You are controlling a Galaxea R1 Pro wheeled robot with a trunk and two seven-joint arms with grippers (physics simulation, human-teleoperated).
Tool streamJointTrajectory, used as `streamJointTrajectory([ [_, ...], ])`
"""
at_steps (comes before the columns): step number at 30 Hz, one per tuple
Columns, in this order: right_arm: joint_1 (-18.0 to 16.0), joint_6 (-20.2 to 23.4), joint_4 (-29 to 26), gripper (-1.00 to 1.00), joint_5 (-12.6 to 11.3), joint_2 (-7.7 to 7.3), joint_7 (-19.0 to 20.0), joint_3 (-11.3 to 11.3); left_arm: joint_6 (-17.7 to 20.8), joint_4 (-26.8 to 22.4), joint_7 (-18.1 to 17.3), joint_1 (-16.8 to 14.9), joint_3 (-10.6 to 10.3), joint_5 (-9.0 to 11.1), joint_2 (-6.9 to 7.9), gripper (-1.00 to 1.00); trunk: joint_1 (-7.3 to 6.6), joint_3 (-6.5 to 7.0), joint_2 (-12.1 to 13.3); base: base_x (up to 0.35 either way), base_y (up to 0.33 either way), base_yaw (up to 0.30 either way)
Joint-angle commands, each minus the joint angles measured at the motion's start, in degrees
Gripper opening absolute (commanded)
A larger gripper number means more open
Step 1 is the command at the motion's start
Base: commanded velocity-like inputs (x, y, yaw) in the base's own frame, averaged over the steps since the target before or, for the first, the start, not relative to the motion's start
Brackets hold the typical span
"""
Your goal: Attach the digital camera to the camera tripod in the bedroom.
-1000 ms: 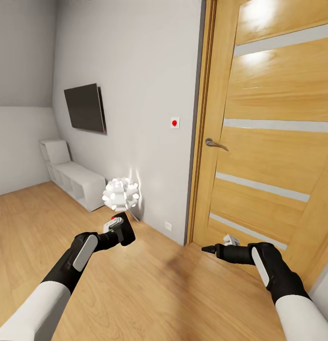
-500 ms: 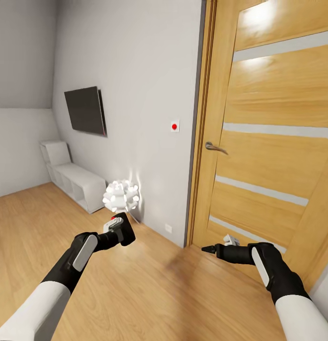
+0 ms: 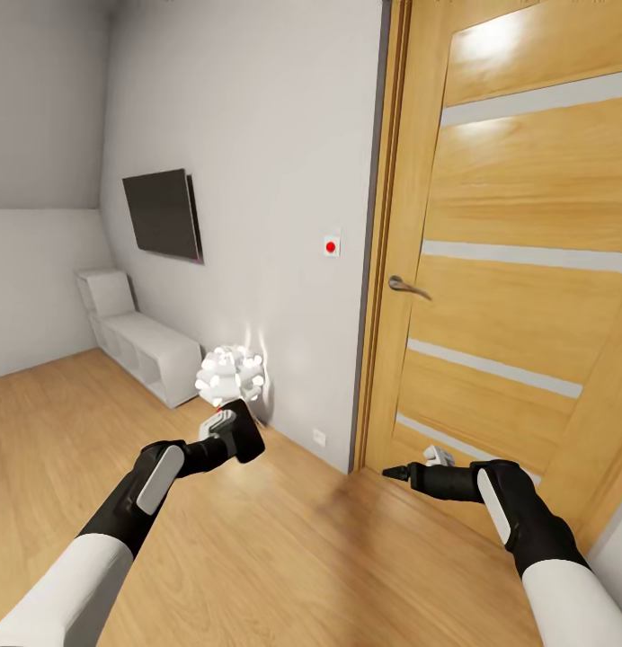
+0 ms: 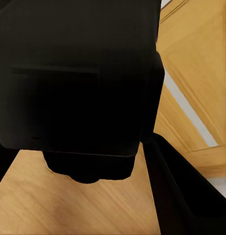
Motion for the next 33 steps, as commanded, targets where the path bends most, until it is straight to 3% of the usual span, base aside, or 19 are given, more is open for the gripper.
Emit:
streamJointTrajectory([
  [1,0.0,0.4,0.0,1.00,-0.3,0.01,-0.1,-0.1,0.2,0.0,-0.6,0.0,-0.1,-0.2,0.05,-1.00,-0.23,0.12,0.4,0.000,0.000,0.000],
  [33,0.0,0.4,0.0,1.00,-0.3,0.01,-0.1,-0.1,0.2,0.5,-1.2,0.0,0.0,-0.2,0.15,-1.00,-7.26,5.87,13.2,0.000,0.000,0.000],
])
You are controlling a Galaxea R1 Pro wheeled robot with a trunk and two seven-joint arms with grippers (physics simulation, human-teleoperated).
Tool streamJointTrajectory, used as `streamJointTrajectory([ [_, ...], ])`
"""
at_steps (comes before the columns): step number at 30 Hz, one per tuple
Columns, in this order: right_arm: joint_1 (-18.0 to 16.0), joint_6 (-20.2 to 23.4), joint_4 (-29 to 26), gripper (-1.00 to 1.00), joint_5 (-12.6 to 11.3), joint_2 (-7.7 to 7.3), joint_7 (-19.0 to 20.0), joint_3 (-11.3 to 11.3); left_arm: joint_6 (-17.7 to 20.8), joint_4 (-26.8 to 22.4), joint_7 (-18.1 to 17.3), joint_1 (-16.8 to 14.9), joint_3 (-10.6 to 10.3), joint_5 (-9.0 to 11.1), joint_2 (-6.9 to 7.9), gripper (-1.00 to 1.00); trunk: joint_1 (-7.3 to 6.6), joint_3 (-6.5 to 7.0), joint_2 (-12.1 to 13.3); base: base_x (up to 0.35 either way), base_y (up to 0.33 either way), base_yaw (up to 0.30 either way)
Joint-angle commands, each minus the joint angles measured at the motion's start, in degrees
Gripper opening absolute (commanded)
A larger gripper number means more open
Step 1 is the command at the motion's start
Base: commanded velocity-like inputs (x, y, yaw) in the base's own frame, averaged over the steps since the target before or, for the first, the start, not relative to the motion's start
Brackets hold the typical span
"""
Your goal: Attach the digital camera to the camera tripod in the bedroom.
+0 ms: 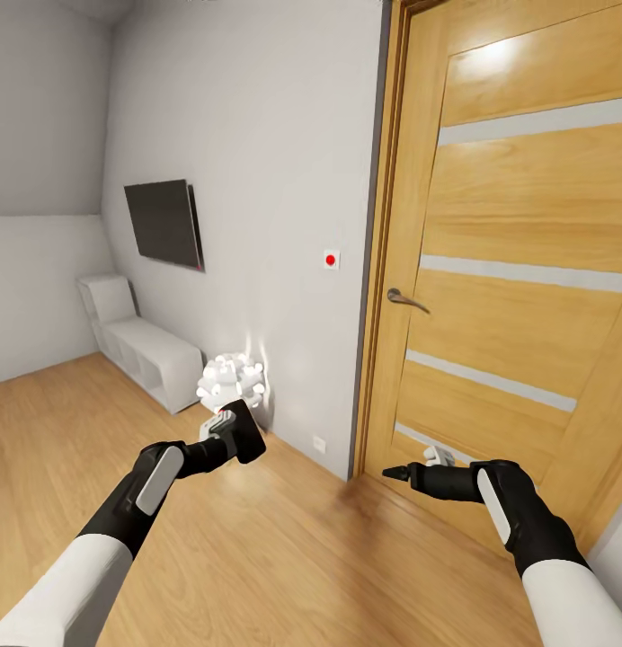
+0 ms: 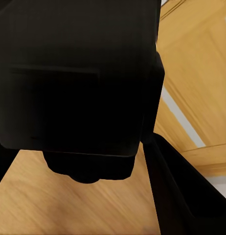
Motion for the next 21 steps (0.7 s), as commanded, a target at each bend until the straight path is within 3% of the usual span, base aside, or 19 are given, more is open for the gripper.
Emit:
streamJointTrajectory([
  [1,0.0,0.4,0.0,1.00,-0.3,0.01,-0.1,-0.1,0.1,0.0,-0.3,0.0,-0.1,-0.2,0.04,-1.00,-0.23,0.12,0.4,0.000,0.000,0.000],
  [21,0.0,0.4,0.1,1.00,-0.3,0.01,-0.1,-0.1,0.2,0.1,-0.2,0.0,-0.1,-0.1,0.05,-1.00,-4.62,3.71,8.4,0.000,0.000,0.000],
])
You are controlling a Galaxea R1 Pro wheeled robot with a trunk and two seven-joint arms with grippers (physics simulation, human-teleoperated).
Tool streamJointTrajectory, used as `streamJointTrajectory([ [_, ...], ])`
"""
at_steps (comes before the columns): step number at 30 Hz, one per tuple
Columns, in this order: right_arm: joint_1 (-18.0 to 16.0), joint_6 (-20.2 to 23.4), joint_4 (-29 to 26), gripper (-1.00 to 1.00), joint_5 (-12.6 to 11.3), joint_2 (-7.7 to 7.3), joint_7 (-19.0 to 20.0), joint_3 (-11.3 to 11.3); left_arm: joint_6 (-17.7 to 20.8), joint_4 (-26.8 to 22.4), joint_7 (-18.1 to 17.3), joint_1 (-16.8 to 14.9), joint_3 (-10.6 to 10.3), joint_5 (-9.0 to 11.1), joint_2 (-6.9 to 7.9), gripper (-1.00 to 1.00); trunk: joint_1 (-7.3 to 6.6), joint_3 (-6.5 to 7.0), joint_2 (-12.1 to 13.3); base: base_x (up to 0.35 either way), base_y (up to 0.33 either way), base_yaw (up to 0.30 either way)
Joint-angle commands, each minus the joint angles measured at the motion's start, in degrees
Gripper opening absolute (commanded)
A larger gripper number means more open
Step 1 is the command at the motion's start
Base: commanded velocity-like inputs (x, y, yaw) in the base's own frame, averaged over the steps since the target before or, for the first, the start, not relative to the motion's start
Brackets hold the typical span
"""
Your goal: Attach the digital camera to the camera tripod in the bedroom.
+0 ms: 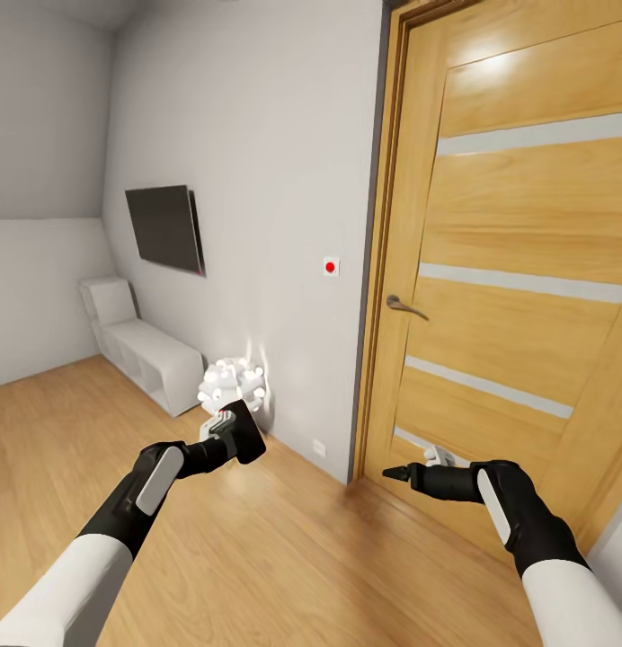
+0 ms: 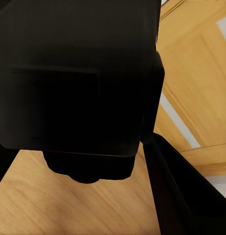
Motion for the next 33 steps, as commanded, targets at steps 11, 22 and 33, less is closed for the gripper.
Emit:
streamJointTrajectory([
  [11,0.0,0.4,0.0,1.00,-0.3,0.01,-0.1,-0.1,0.1,0.0,-0.3,0.0,-0.1,-0.2,0.04,-1.00,-2.42,1.91,4.4,0.000,0.000,0.000],
  [22,0.0,0.4,0.0,1.00,-0.3,0.05,-0.1,0.0,0.1,0.0,-0.2,0.0,-0.1,-0.2,-0.04,-1.00,-4.84,3.88,8.8,0.000,0.000,0.000],
  [33,0.0,0.4,0.0,1.00,-0.3,0.01,-0.1,0.0,0.1,0.0,-0.2,0.0,-0.2,-0.2,-0.04,-1.00,-7.25,5.86,13.2,0.000,0.000,0.000],
])
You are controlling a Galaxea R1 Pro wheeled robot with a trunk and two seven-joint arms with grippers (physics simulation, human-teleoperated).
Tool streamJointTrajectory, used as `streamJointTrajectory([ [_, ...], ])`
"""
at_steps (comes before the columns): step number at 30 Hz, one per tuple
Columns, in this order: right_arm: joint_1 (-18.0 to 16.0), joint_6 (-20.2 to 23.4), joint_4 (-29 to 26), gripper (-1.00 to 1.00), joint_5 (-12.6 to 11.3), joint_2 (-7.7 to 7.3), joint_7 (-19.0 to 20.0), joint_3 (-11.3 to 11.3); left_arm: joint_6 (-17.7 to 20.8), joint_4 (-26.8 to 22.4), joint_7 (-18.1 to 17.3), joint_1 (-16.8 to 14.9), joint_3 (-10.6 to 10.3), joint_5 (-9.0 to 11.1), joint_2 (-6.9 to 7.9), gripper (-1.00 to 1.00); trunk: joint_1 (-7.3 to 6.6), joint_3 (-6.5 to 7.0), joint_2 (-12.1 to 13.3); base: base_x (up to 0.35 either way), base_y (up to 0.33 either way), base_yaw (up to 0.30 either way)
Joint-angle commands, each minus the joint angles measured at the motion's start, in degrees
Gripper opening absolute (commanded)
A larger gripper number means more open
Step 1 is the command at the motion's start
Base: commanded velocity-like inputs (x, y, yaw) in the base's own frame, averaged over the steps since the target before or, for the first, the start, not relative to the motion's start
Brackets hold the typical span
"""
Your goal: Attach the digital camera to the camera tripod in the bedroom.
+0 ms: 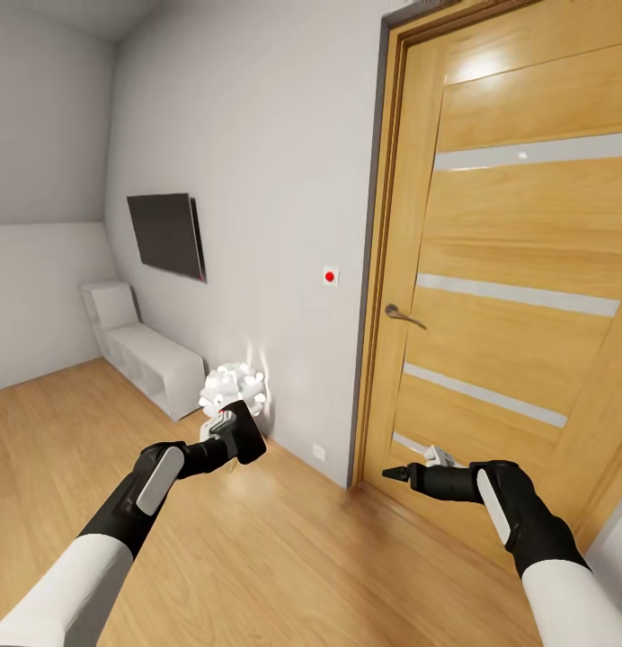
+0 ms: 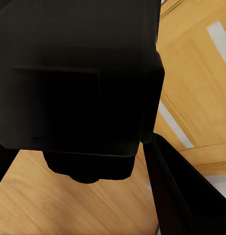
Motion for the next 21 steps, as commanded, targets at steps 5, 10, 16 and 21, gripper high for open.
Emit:
streamJointTrajectory([
  [5,0.0,0.4,0.0,1.00,-0.3,0.02,-0.1,-0.1,0.1,0.0,-0.3,0.0,-0.1,-0.2,0.04,-1.00,-1.10,0.82,2.0,0.000,0.000,0.000],
  [10,0.0,0.4,0.0,1.00,-0.4,0.05,-0.2,-0.1,0.1,-0.1,-0.3,0.0,0.0,-0.2,0.04,-1.00,-2.19,1.72,4.0,0.000,0.000,0.000],
  [16,0.0,0.4,0.1,1.00,-0.7,0.04,-0.3,-0.1,0.2,0.0,-0.3,0.0,-0.1,-0.2,0.04,-1.00,-3.51,2.80,6.4,0.000,0.000,0.000],
  [21,0.0,0.3,2.1,1.00,-0.7,0.05,-0.5,-0.1,-0.1,1.0,-0.2,0.0,-0.1,-0.3,-0.12,-1.00,-4.61,3.69,8.4,0.000,0.000,0.000],
])
